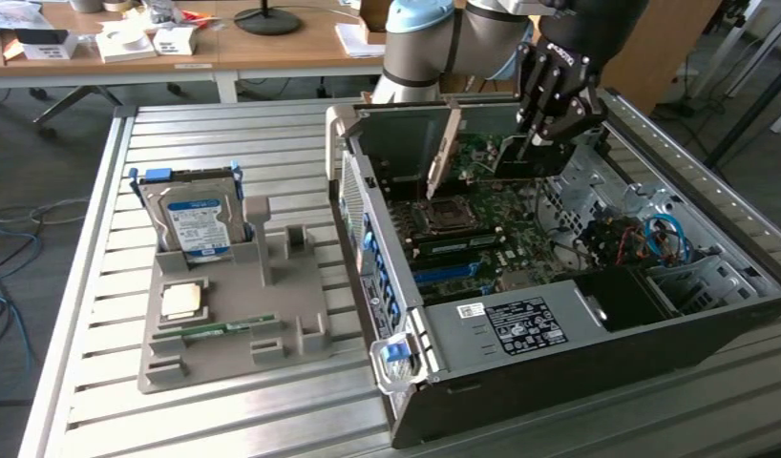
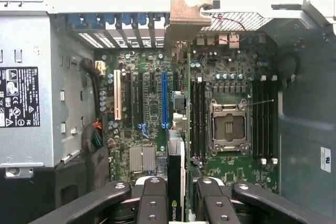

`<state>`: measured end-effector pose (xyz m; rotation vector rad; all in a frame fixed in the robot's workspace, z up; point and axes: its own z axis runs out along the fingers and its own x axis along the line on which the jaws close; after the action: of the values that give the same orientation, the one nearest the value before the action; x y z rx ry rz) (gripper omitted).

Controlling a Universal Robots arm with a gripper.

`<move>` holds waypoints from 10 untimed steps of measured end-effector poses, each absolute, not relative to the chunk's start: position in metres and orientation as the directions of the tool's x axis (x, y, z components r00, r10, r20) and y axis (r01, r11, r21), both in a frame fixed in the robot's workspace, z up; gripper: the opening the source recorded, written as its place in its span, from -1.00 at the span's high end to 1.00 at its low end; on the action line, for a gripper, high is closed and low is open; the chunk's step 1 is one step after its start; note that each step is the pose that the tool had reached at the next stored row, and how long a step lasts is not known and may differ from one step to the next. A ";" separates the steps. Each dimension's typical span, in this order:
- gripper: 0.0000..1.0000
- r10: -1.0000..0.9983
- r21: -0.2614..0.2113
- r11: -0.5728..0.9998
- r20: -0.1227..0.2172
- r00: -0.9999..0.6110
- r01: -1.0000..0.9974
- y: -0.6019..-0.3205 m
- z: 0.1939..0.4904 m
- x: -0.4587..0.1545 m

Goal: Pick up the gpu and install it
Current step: 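Insert the gpu into the slot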

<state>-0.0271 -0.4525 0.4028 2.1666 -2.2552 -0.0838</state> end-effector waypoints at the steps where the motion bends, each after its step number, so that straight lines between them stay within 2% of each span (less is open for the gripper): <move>1: 0.47 -0.999 0.048 0.036 -0.028 -0.037 -0.998 -0.452 0.403 -0.027; 10: 0.47 -1.000 0.031 0.006 -0.028 -0.007 -0.999 -0.452 0.401 -0.027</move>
<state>-0.0272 -0.4525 0.4006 2.2125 -2.2262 -0.0658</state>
